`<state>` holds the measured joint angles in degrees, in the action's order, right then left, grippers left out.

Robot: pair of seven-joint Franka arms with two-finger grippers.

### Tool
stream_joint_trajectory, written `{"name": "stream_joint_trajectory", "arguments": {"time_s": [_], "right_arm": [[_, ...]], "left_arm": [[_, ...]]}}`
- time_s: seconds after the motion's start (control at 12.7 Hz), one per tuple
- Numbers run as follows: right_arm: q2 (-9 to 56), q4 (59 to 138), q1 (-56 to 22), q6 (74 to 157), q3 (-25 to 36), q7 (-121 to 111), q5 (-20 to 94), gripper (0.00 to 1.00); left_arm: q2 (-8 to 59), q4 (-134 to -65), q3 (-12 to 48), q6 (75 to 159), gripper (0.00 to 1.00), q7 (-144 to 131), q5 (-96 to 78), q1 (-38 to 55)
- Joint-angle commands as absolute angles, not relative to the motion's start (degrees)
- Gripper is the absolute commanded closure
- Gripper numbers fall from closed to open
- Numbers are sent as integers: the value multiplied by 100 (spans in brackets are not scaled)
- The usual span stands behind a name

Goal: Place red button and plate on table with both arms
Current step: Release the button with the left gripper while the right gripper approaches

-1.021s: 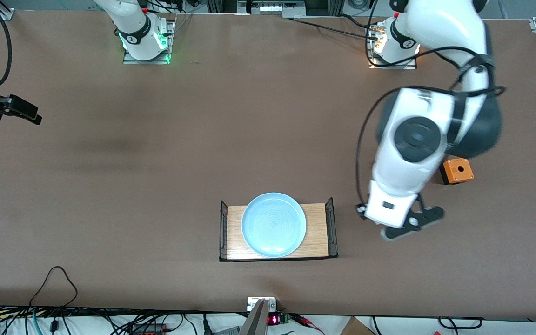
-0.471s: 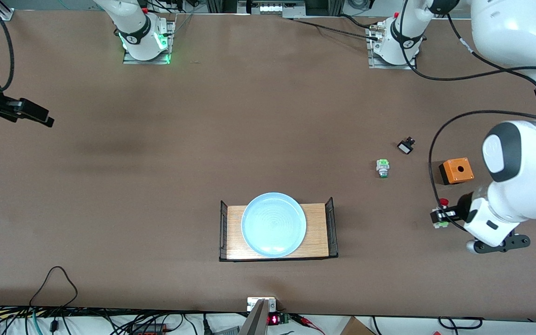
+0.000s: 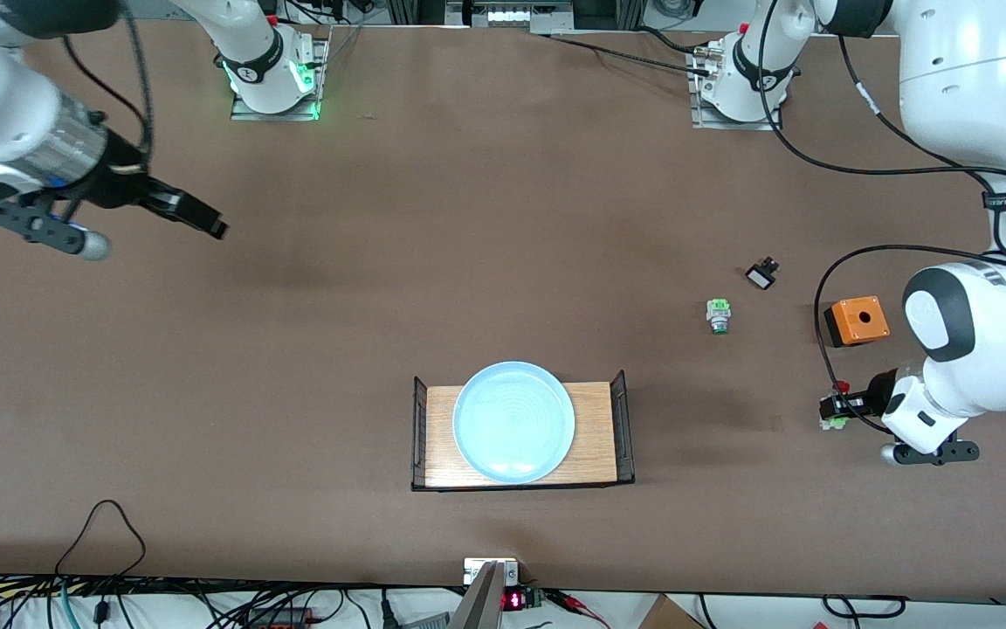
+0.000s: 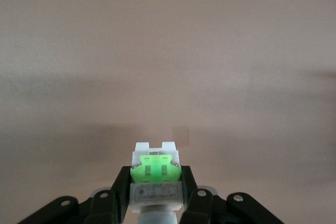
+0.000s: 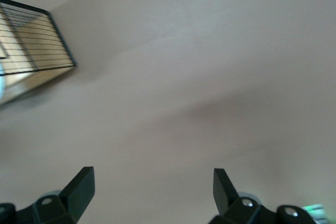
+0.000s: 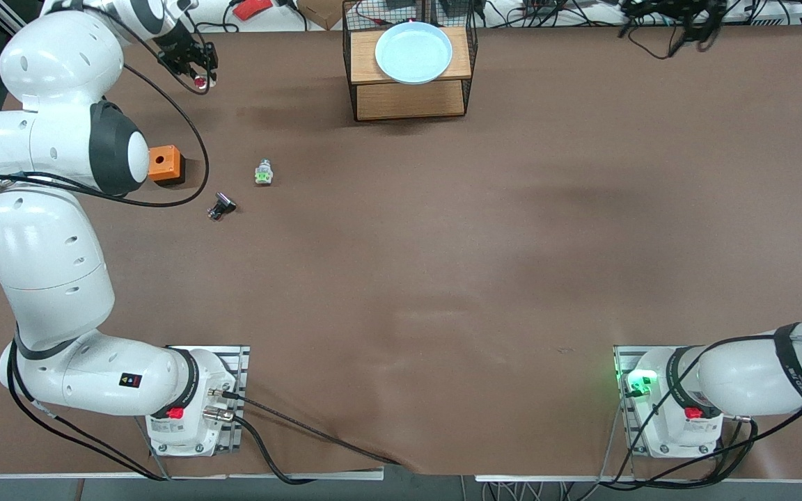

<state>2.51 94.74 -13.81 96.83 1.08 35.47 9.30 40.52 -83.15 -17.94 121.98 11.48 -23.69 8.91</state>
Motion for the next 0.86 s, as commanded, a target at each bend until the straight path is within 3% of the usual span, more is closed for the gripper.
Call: {"name": "stream_joint_trajectory", "arguments": {"time_s": [0.0, 0.31, 0.79], "right_arm": [[850, 8827, -1939, 9747, 176, 4365, 994, 0], [1642, 8052, -2679, 10009, 176, 5711, 967, 0], [2214, 8033, -3215, 10932, 184, 6195, 976, 0]], "left_arm": [[4077, -8850, -1732, 12909, 99, 1468, -2742, 861], [4393, -8877, -1731, 13279, 96, 1503, -2821, 888], [4597, -8965, -1723, 13342, 77, 2241, -3234, 861]]}}
